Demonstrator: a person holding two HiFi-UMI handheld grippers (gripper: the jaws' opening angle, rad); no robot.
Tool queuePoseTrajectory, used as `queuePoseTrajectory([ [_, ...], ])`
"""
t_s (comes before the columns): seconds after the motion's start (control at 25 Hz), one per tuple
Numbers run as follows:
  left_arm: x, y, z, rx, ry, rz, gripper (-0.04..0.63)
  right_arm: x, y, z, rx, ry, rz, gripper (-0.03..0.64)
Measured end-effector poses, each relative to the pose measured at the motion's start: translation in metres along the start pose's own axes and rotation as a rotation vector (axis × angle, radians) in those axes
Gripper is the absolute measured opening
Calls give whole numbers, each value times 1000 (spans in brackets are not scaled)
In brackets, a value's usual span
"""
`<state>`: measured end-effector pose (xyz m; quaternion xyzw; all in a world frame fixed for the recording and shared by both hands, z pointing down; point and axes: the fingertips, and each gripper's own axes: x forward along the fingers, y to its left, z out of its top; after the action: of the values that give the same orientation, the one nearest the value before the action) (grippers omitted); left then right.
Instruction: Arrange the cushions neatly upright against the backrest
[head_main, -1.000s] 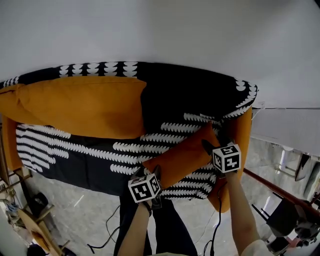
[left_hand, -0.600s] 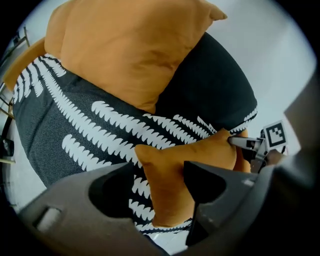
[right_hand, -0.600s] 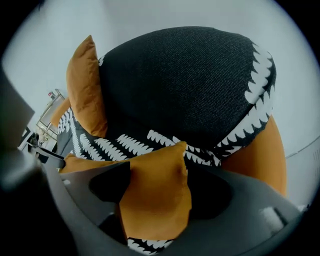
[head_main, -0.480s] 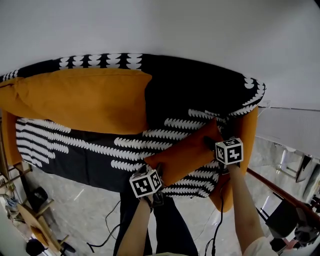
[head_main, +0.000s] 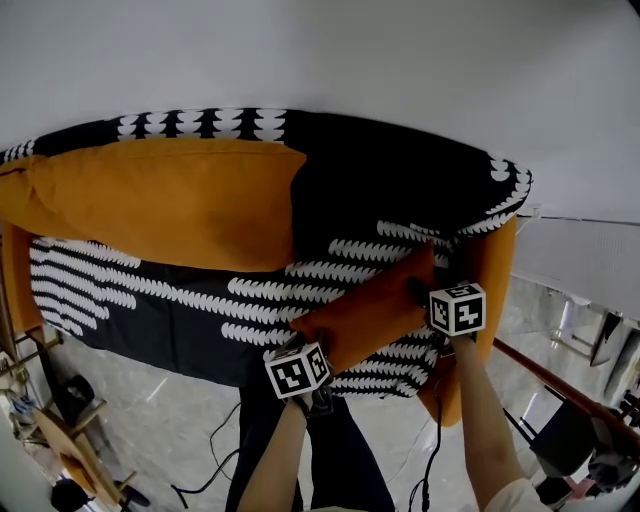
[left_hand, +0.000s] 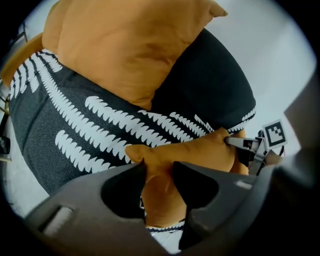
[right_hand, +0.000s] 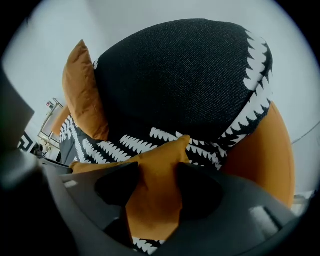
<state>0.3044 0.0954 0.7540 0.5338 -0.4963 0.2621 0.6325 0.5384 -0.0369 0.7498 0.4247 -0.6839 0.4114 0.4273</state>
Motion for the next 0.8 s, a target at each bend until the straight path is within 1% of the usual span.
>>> queuePoseTrajectory([
  [0.12,0,0,-1,6,13,-6,179,-3,2,-3,-7,-5,-21,245],
  [0.36,-1,-5,-3,9,19,-41,136,-12,7,-2,6,-48,-61,206],
  [0.48,-7,-6,-6,40,18,-36,127,-24,10,-3,20,-84,-76,196],
  [0.6,-21,-8,5,85,-20,-26,124,-41,15,0,41,-144,-76,192],
  [0.8,-51,-26,47,192,-128,-56,119,-80,17,18,88,-263,-79,186],
])
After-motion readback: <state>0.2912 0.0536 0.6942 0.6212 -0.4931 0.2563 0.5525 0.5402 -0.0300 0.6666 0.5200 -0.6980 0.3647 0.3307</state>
